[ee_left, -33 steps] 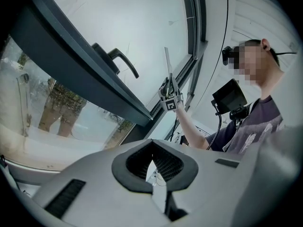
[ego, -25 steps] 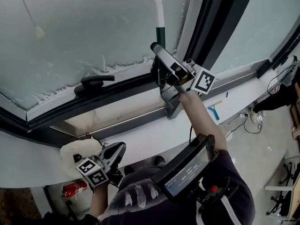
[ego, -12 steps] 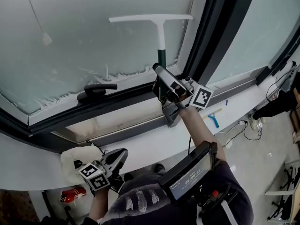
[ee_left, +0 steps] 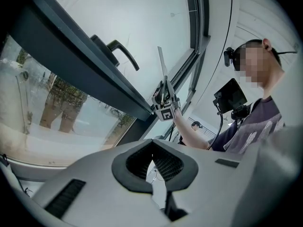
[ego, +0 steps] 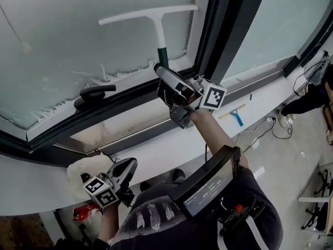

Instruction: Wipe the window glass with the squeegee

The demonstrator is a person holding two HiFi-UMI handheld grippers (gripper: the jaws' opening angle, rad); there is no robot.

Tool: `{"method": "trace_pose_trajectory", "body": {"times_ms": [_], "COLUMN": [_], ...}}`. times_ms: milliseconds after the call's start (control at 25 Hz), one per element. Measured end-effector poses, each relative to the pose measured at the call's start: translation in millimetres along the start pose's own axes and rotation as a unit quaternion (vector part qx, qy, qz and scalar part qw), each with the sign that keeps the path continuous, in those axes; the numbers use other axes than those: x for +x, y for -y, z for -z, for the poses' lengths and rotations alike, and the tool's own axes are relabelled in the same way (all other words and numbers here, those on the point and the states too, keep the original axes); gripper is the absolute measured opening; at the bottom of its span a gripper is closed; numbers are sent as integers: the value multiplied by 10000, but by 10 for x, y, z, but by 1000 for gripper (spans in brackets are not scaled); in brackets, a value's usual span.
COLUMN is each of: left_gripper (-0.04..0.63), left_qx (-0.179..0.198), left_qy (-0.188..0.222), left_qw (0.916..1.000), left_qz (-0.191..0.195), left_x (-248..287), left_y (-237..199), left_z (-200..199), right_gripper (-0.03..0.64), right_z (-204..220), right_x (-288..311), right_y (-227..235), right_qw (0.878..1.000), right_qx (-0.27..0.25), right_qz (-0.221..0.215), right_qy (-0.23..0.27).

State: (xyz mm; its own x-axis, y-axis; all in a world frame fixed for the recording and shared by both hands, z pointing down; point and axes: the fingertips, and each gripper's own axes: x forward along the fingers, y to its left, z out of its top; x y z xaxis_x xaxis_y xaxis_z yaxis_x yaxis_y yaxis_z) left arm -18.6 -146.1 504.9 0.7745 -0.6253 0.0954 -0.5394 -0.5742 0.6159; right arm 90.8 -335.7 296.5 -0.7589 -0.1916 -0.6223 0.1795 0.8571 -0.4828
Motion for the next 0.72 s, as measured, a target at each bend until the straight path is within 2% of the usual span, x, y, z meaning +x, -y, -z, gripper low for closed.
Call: {"method": "trace_pose_trajectory", "body": {"times_ms": [520, 720], "left_gripper": [5, 5], "left_qx": [-56, -185], "left_qy": [273, 312], "left_qw": [9991, 9981], "left_qz": [-325, -507], "left_x": [284, 331], "left_y": [222, 285], "left_z": [83, 211], "right_gripper": [97, 97], "right_z": [73, 110], "right_x": [-74, -157], "right_y": [9, 15], "right_qw": [9965, 9970], "right_qx": [726, 628], "right_qz": [-342, -212], "right_qy": [-227, -396]}}
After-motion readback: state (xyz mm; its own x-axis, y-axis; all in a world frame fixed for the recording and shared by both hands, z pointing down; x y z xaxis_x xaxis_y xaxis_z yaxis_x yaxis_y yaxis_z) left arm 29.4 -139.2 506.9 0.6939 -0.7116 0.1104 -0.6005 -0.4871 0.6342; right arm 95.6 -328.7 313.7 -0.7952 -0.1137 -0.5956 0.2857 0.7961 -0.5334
